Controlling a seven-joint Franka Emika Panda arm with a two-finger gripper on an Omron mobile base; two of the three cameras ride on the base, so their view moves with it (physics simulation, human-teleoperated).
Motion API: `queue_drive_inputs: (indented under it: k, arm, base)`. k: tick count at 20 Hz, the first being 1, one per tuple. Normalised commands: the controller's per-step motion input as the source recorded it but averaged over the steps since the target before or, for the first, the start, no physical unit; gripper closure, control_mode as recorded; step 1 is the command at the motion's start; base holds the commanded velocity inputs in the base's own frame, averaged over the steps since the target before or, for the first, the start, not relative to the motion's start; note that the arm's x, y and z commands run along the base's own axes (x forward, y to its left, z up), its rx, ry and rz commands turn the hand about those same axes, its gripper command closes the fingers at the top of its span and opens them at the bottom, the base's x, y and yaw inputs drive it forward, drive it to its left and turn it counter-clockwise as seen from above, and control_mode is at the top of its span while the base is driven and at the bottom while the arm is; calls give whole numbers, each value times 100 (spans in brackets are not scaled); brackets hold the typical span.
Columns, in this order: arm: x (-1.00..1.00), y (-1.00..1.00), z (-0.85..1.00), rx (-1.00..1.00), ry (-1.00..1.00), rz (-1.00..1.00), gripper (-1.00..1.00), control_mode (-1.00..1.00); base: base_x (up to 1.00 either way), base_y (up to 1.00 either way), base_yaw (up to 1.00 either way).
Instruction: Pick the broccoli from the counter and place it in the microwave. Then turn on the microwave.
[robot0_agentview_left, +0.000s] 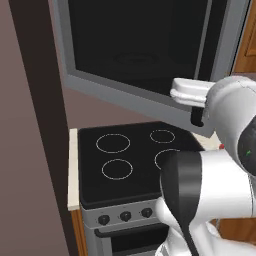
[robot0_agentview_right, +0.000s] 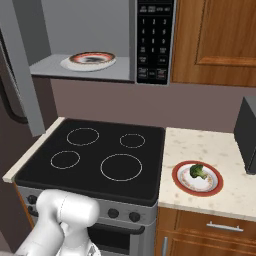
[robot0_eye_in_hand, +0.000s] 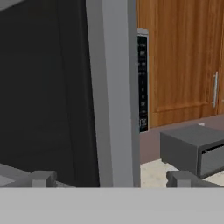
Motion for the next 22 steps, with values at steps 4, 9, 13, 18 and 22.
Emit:
queue_drive_inputs:
  k: [4,9,13,18,22]
  arm:
    - [-67,-54,25,11,0,6,-100,-100]
    - [-1,-81,4,23,3,11,-100,-100]
    - [16,-78,-8,34,0,17,-100,-100]
    - [37,-48,-26,33,0,16,-100,-100]
    - [66,-29,-38,30,0,14,-100,-100]
  base:
    - [0,0,0]
    - [0,0,0]
    - [0,0,0]
    - [0,0,0]
    - [0,0,0]
